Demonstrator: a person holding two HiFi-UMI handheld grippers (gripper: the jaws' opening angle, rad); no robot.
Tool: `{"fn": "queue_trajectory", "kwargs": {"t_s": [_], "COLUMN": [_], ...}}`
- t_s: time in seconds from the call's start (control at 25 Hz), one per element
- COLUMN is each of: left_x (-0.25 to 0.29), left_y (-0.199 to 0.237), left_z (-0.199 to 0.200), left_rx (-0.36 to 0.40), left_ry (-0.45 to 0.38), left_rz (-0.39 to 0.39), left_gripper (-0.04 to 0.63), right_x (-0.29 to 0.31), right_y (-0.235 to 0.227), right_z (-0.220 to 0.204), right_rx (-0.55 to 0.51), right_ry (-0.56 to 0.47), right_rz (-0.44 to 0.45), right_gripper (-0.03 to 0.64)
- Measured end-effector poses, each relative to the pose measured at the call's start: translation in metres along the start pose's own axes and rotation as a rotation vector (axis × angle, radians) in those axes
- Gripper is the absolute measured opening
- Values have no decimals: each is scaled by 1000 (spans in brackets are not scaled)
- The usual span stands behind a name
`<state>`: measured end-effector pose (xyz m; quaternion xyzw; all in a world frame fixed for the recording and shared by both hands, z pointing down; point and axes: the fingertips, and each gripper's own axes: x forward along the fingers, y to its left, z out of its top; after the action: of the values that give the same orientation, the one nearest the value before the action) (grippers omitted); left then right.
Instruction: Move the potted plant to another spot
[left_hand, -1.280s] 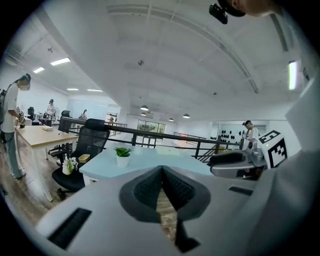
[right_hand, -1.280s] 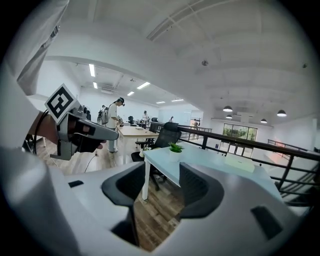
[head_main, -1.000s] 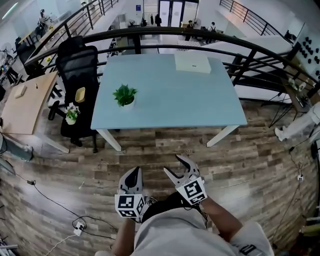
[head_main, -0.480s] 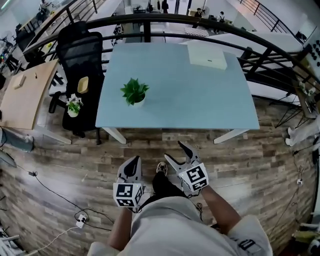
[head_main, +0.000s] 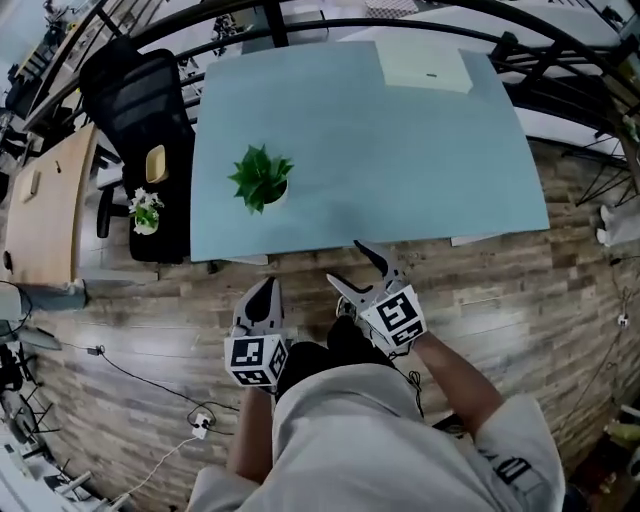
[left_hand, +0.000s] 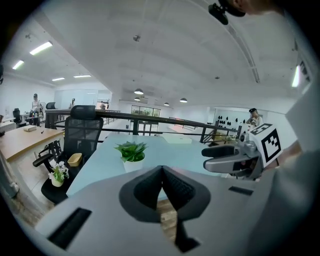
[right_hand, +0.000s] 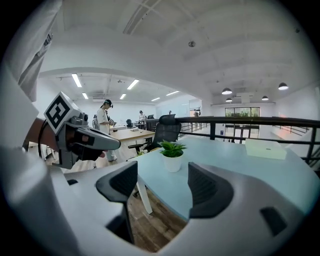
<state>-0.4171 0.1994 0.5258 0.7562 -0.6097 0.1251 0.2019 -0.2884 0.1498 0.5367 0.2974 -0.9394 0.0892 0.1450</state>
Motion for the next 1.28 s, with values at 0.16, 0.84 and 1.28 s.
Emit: {"fn": "queue_trajectory", "kwargs": {"t_s": [0.16,0.84,1.28], "left_x": [22,99,127], "left_y": [22,80,135], "left_z": [-10,-36,-35], "left_rx": [-17,2,48], "left_ry": [51,184,252], "left_rz": [26,-43,-120], "left_gripper": [12,12,12], "right_x": [22,102,152], "right_y": [-5,-19,-17], "right_z": [-21,-43,-56], "right_rx": [25,60,145], "right_ry": [31,83,119], "right_rz": [15,-28,-130], "right_gripper": [322,344,357]}}
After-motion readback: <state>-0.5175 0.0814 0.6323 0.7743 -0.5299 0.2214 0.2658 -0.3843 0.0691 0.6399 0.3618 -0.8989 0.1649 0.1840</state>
